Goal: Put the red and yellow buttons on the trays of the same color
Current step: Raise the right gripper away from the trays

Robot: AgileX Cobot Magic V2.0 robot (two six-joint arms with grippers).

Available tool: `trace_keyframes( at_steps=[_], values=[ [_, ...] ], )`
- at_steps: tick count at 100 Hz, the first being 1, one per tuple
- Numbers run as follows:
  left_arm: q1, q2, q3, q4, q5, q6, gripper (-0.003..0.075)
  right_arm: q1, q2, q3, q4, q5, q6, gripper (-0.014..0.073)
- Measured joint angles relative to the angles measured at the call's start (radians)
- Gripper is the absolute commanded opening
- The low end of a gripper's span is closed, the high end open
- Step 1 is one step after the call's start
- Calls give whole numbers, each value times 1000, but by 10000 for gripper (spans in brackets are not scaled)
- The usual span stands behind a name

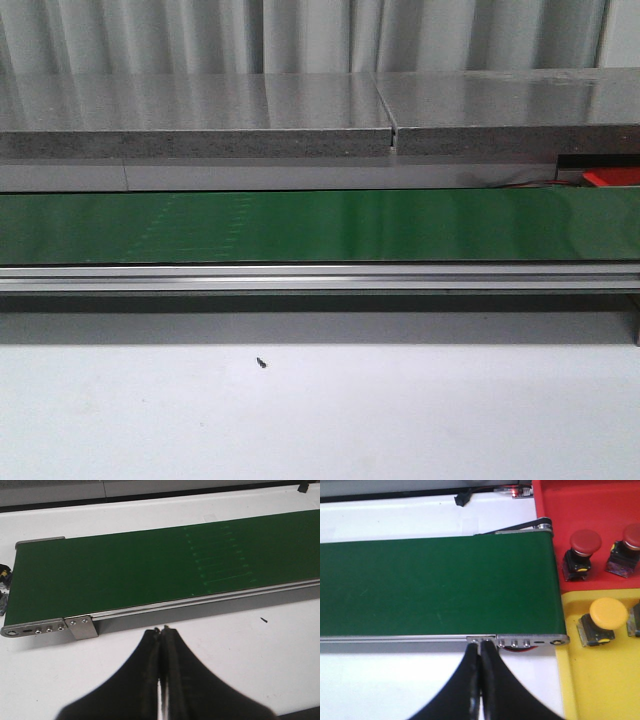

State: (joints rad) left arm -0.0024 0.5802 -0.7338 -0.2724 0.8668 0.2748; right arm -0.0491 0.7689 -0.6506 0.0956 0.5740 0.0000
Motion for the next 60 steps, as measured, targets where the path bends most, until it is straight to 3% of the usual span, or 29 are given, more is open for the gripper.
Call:
trace_keyframes(
  at_steps=[60],
  values=[
    [0,0,0,0,0,0,-19,26,-386,178,-46,37,22,-68]
  ],
)
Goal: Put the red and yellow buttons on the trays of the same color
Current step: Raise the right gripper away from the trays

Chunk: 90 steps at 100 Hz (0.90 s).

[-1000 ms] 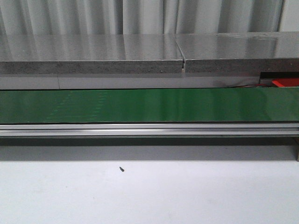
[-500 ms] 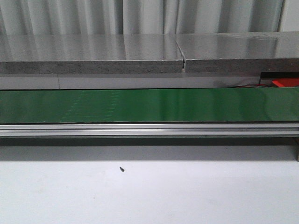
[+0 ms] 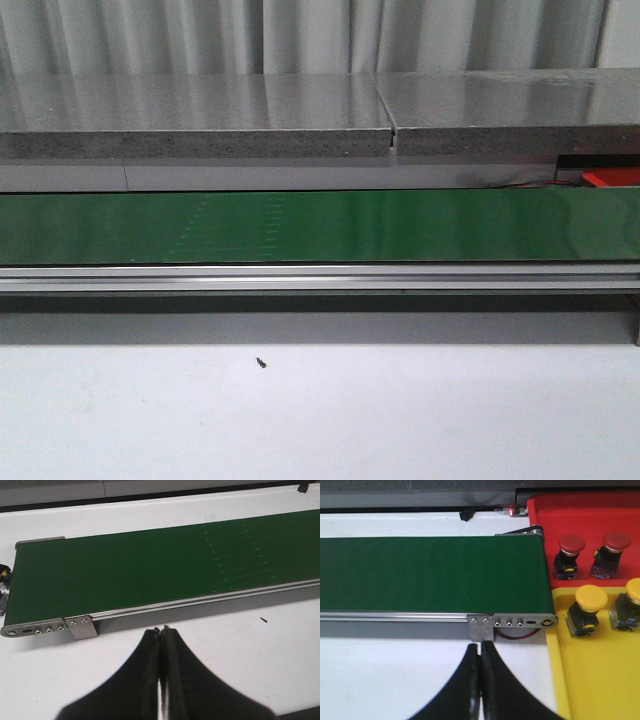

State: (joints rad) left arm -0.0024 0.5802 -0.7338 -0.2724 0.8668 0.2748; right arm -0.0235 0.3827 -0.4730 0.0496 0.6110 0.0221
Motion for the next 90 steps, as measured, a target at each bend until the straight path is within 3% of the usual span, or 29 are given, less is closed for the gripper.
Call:
trace_keyframes(
  at_steps=[90],
  values=[
    [0,0,0,-11,0,0,-19,0,-60,19,0,29,4,-68]
  ],
)
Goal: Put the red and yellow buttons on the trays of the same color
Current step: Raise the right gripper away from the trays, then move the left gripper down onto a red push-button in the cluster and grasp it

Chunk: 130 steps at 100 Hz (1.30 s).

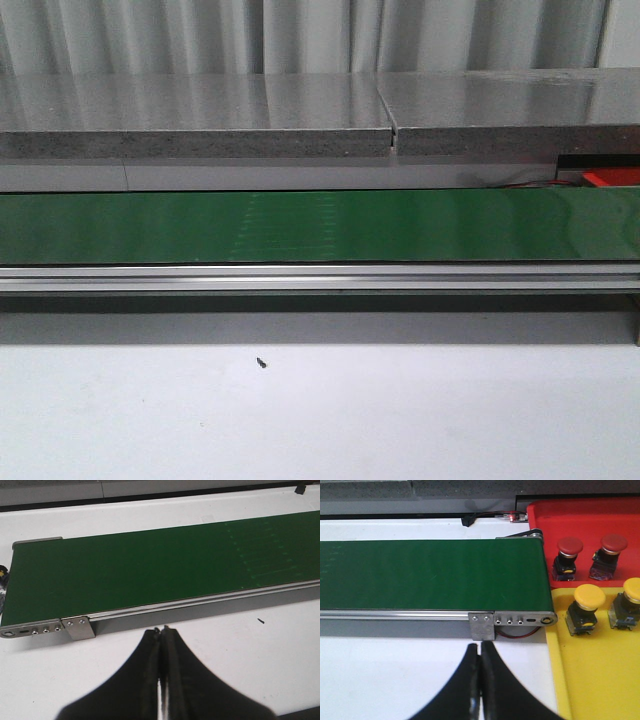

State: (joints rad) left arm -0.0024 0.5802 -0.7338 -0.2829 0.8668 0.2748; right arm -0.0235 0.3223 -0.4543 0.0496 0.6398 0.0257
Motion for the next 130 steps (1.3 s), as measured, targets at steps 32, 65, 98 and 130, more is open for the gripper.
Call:
trace_keyframes(
  at_steps=[32,65,98,130],
  values=[
    [76,99,-2,80,-29,-120,-19,0,0,0,0,0,0,-68],
    [258,374,-110,80,-60,-151,216,0,0,0,0,0,0,-68],
    [379,651,-271,80,-36,-217,430,0,0,0,0,0,0,-68],
    [438,939,-481,80,76,-248,389,0,0,0,0,0,0,-68]
  ],
)
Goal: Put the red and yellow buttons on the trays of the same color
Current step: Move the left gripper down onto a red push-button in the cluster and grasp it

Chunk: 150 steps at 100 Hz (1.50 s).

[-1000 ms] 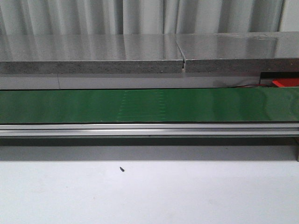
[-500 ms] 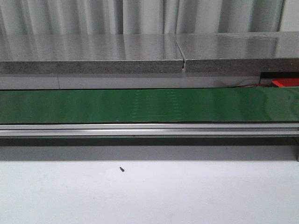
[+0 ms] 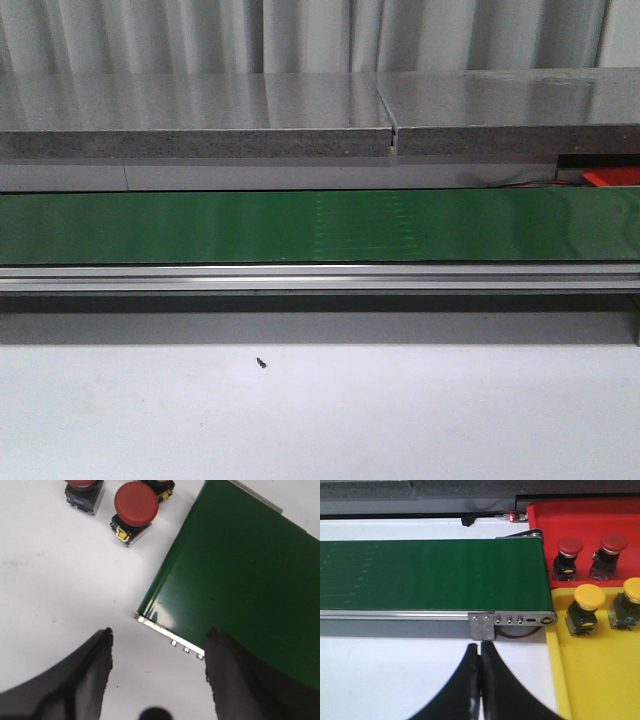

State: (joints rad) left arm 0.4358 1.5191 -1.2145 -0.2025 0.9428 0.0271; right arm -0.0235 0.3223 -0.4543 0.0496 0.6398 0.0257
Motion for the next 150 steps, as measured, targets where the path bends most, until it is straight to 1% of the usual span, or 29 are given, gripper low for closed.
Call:
trace_keyframes(
  at_steps=[41,60,96,127,133,150],
  values=[
    [5,323,-289,9,135,-43,389,0,0,0,0,0,0,-68],
    [5,416,-376,37,148,-73,389,0,0,0,0,0,0,-68],
    [5,494,-412,33,121,-77,389,0,0,0,0,0,0,-68],
    [5,515,-414,20,32,-77,387,0,0,0,0,0,0,-68],
    [5,519,-414,18,28,-77,372,0,0,0,0,0,0,-68],
    [5,529,-414,18,26,-77,295,0,0,0,0,0,0,-68]
  ],
)
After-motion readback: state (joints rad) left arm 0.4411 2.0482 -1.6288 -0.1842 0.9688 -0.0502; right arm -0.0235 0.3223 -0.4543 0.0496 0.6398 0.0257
